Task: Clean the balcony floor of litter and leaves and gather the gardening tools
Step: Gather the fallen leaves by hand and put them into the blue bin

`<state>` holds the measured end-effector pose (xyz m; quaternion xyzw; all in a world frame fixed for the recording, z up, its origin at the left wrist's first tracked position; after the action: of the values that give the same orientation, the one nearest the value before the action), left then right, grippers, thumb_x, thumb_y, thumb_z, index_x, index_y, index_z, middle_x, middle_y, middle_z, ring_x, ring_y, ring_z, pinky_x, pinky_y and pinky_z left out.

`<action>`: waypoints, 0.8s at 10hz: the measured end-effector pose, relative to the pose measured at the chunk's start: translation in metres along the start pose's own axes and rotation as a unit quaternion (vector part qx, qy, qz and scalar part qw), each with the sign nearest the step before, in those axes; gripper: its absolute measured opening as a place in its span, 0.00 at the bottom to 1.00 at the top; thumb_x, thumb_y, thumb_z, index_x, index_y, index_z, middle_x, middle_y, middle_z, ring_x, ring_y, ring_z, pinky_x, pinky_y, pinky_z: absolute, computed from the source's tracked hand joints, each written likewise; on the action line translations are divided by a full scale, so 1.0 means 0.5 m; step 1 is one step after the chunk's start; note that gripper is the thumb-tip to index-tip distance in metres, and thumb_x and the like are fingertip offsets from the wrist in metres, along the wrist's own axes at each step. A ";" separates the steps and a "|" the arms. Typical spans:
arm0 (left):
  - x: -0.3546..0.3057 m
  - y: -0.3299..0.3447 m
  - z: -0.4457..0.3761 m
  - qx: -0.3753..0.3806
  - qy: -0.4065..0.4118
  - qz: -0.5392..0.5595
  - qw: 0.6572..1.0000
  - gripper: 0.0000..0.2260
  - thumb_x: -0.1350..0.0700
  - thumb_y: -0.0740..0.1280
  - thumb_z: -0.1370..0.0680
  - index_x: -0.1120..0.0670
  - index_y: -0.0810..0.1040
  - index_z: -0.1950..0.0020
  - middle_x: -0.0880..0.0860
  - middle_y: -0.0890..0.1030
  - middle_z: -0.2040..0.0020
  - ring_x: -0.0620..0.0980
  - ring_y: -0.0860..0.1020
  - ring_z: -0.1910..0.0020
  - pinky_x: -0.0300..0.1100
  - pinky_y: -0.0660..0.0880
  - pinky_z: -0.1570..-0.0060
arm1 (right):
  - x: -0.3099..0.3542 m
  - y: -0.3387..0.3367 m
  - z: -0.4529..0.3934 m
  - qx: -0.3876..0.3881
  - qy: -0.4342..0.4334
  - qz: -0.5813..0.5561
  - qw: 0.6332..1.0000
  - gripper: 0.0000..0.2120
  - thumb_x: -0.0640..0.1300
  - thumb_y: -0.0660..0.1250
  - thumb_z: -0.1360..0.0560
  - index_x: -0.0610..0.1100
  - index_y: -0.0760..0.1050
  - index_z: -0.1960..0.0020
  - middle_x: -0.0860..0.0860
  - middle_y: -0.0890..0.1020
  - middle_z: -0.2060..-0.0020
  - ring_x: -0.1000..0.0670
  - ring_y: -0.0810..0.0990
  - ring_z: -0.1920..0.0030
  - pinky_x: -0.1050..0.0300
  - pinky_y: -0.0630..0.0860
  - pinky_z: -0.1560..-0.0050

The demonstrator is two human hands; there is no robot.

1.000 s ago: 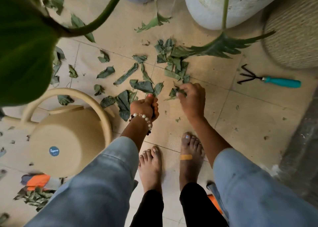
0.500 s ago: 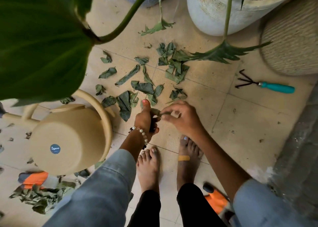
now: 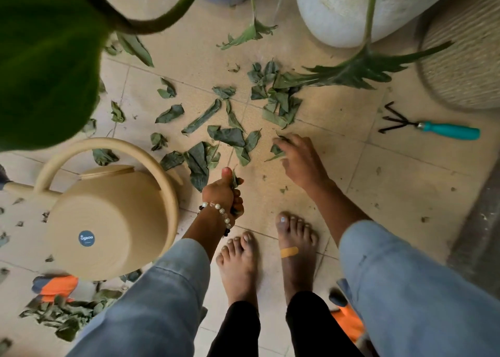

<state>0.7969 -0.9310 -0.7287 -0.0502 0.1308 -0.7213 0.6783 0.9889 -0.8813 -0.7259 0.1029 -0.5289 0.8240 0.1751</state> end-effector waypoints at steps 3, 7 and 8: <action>-0.046 -0.033 0.022 -0.017 0.019 0.112 0.993 0.22 0.41 0.70 0.26 0.57 0.71 0.69 0.50 0.65 0.80 0.47 0.63 0.84 0.33 0.65 0.78 | -0.014 0.030 0.015 -0.068 0.046 -0.074 0.994 0.07 0.34 0.67 0.26 0.36 0.82 0.51 0.41 0.83 0.55 0.44 0.81 0.54 0.60 0.73 0.58; -0.027 -0.033 0.121 0.006 -0.004 0.241 0.971 0.18 0.45 0.65 0.22 0.60 0.80 0.47 0.54 0.83 0.55 0.54 0.82 0.57 0.48 0.81 0.56 | 0.248 -0.122 0.181 0.019 -0.062 -0.257 0.964 0.15 0.34 0.67 0.27 0.42 0.79 0.42 0.44 0.84 0.51 0.43 0.82 0.50 0.52 0.79 0.51; 0.009 -0.093 0.071 -0.009 -0.026 0.252 0.967 0.33 0.34 0.69 0.33 0.60 0.78 0.42 0.56 0.83 0.51 0.58 0.82 0.52 0.59 0.79 0.47 | 0.326 -0.125 0.204 0.207 -0.107 -0.242 0.942 0.29 0.31 0.59 0.27 0.45 0.64 0.28 0.43 0.78 0.39 0.41 0.74 0.37 0.43 0.66 0.32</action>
<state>0.7603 -0.9375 -0.6831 -0.0408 0.1280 -0.5246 0.8407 0.8623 -0.9210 -0.5731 0.3490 -0.3218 0.8321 0.2869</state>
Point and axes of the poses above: each hand's wrist, its own z-axis away from the middle knuckle, its own y-axis out of the palm, x = y × z, the point moved 6 cm from there along -z, towards the middle knuckle
